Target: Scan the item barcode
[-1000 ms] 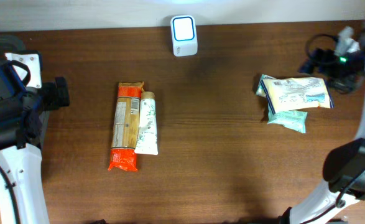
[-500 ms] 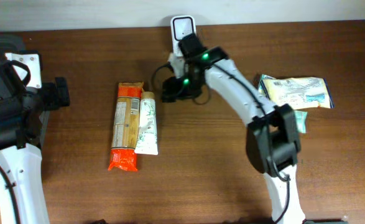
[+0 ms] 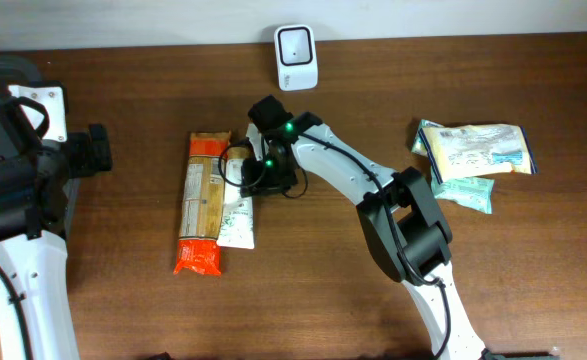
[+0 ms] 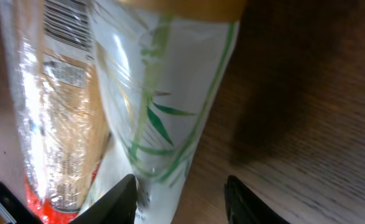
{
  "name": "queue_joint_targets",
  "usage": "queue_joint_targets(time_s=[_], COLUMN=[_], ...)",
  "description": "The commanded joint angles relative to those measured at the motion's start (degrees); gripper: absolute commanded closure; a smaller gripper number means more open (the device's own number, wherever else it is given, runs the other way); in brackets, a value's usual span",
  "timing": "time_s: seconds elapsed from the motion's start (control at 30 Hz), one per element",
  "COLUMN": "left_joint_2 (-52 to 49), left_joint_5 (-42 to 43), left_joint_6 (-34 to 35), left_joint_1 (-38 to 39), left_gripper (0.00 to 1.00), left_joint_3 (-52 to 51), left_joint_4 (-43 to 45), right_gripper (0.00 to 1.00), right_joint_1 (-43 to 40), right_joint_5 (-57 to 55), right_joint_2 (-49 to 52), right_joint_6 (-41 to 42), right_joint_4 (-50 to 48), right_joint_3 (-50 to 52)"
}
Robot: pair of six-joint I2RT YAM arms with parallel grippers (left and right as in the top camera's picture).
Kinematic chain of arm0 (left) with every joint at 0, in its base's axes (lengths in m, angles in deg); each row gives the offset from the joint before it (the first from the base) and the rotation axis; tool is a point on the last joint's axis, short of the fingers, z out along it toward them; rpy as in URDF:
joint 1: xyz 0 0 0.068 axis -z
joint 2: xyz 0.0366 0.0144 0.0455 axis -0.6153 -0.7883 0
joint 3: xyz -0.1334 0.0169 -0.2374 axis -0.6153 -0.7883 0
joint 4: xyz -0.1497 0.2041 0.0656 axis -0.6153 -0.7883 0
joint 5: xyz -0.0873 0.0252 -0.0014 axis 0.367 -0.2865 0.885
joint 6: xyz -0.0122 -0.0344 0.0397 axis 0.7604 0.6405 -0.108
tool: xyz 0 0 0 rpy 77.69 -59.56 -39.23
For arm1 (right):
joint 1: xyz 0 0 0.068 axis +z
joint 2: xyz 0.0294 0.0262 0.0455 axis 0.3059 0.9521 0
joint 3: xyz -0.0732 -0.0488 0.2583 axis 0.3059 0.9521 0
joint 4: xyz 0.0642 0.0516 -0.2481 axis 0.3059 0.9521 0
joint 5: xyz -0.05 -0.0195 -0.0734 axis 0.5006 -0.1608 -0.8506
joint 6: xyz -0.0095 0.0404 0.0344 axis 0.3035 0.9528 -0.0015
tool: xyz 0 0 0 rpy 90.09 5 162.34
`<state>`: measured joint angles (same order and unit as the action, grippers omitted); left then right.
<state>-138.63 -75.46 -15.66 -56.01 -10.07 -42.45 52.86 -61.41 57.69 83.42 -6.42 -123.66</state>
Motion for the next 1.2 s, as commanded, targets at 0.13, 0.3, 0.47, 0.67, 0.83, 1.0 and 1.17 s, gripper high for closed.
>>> queue_joint_targets(time_s=[0.13,0.3,0.47,0.67,0.83,1.0,1.17], left_joint_2=[0.1,0.1,0.1,0.1,0.1,0.1,0.1], left_joint_5=[0.6,0.6,0.6,0.6,0.6,0.6,0.6], left_joint_6=[-0.9,-0.9,-0.9,-0.9,-0.9,-0.9,-0.9], left_joint_1=[-0.2,-0.2,-0.2,-0.2,-0.2,-0.2,-0.2], left_gripper=[0.01,0.01,0.01,0.01,0.01,0.01,0.01], left_joint_3=[0.6,0.6,0.6,0.6,0.6,0.6,0.6], left_joint_4=[0.1,0.1,0.1,0.1,0.1,0.1,0.0], right_gripper=[0.82,0.96,0.96,0.96,0.96,0.8,0.57], right_joint_1=[2.3,1.0,0.7,0.0,-1.3,0.0,3.4], right_joint_5=[-0.9,-5.0,-32.7,-71.5,-73.7,-64.0,-50.5], right_joint_2=[0.9,-1.0,-8.0,-4.8,0.5,1.9,1.9], right_joint_6=[0.3,-3.0,-3.7,6.3,2.6,2.6,2.6], right_joint_4=[-2.9,2.4,16.9,31.6,32.5,32.1,31.9], right_joint_3=[2.4,0.9,-2.9,-1.2,-1.2,-1.3,-1.3])
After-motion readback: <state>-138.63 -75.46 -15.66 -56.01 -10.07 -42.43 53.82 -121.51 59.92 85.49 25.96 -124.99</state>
